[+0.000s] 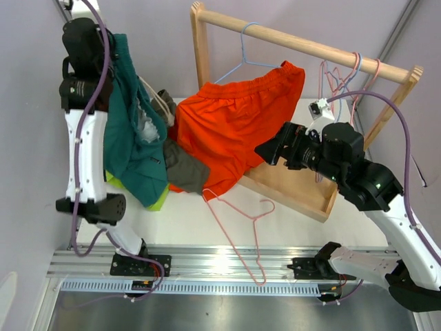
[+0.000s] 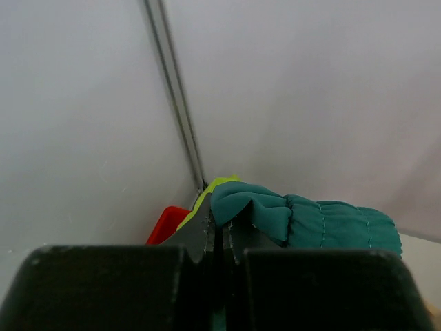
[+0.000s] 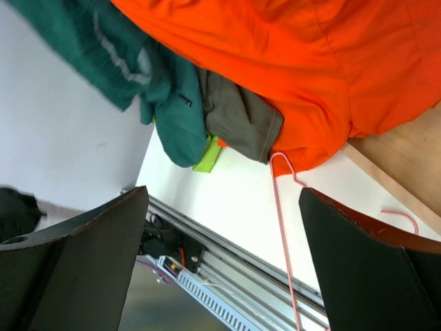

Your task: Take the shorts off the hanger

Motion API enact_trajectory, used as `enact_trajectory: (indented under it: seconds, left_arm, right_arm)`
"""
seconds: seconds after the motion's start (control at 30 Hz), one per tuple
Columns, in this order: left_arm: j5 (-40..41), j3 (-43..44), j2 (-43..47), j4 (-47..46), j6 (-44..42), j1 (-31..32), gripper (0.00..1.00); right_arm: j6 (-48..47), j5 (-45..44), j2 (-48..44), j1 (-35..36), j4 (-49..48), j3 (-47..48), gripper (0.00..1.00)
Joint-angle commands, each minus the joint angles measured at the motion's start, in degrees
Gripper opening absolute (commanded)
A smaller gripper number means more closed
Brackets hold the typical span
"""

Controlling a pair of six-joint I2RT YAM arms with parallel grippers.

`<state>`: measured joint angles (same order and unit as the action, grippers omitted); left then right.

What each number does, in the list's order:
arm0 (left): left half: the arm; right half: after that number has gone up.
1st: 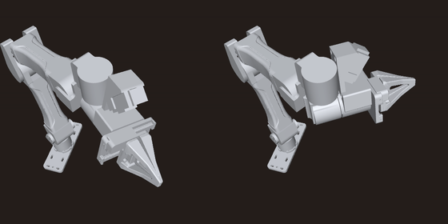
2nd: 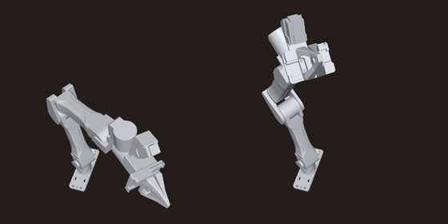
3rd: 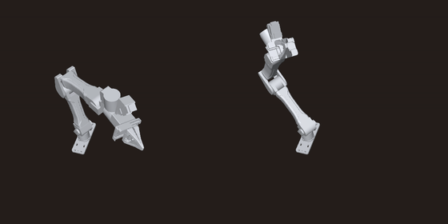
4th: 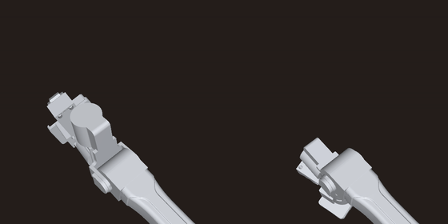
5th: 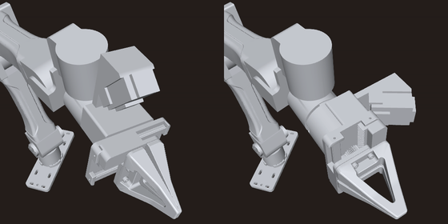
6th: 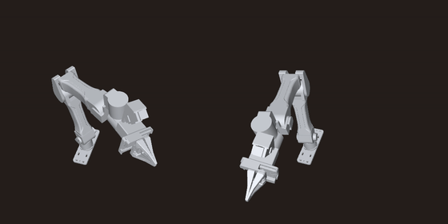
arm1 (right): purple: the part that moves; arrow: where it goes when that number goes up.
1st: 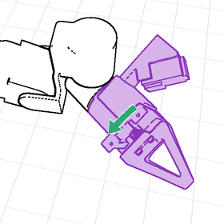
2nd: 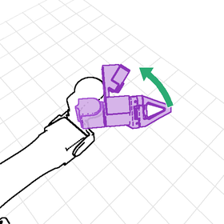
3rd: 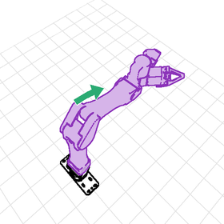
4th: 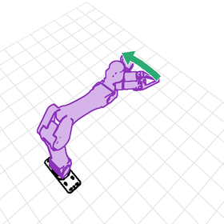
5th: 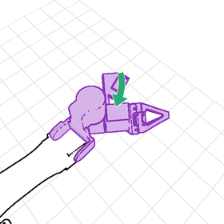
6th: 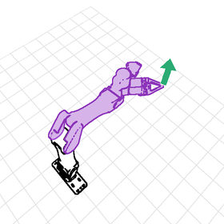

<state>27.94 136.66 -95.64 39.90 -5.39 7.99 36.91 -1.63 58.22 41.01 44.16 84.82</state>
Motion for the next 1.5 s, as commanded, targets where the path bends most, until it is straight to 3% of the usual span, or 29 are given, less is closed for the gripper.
enact_trajectory:
  seconds: [0.0, 0.13, 0.3, 0.37, 0.4, 0.47, 0.6, 0.7, 0.87, 1.13, 1.27, 1.47]
  left_arm:
    - [-7.5, 4.3, -4.0, -1.8, 9.6, -7.3, 0.00]
    - [-6.3, 6.6, -12.8, -0.4, 13.2, -12.8, 0.00]
    - [-6.4, 3.3, -18.1, 2.3, 14.3, -13.6, 0.04]
    - [-6.6, -0.5, -18.4, 4.6, 16.7, -13.5, 0.74]
    - [-7.1, -2.1, -17.8, 6.0, 17.6, -13.5, 0.99]
    - [-7.5, -9.9, -14.8, 6.1, 20.2, -13.4, 0.99]
    - [-9.2, -39.6, 5.2, -5.6, 20.6, -11.9, 0.99]
    - [-11.1, -49.5, 16.6, -7.9, 19.6, -8.9, 0.99]
    - [-14.5, -59.8, 29.7, -6.2, 20.1, -5.4, 0.99]
    - [-19.4, -74.3, 46.8, -5.2, 21.4, -3.5, 0.99]
    - [-22.3, -80.6, 53.8, -3.9, 21.8, -3.2, 0.99]
    - [-24.0, -87.3, 60.7, -2.5, 21.9, -3.2, 0.99]
  right_arm:
    - [-2.3, 3.6, -1.5, 0.0, -0.4, -1.7, 0.98]
    - [-3.1, 5.1, -4.7, 0.0, -0.7, -7.3, 0.99]
    - [-2.8, 7.8, -7.4, 0.1, -3.9, -14.9, 0.99]
    - [-2.2, 8.4, -7.0, 0.4, -3.8, -17.6, 0.99]
    - [-2.0, 7.9, -6.7, 0.6, -3.6, -18.4, 0.99]
    - [-1.5, 6.6, -6.1, 2.2, -2.9, -21.3, 0.99]
    - [2.5, 2.1, -5.8, 6.8, -4.5, -27.3, 0.99]
    - [7.5, -2.8, -6.1, 10.3, -4.1, -31.5, 0.99]
    - [18.0, -10.8, -7.0, 17.7, 0.0, -36.3, 0.97]
    - [38.7, -23.9, -3.6, 37.3, 6.0, -42.3, 0.91]
    - [48.1, -27.1, -0.7, 42.1, 5.9, -45.3, 0.86]
    - [52.2, -27.3, 5.3, 44.8, -0.1, -49.0, 0.77]
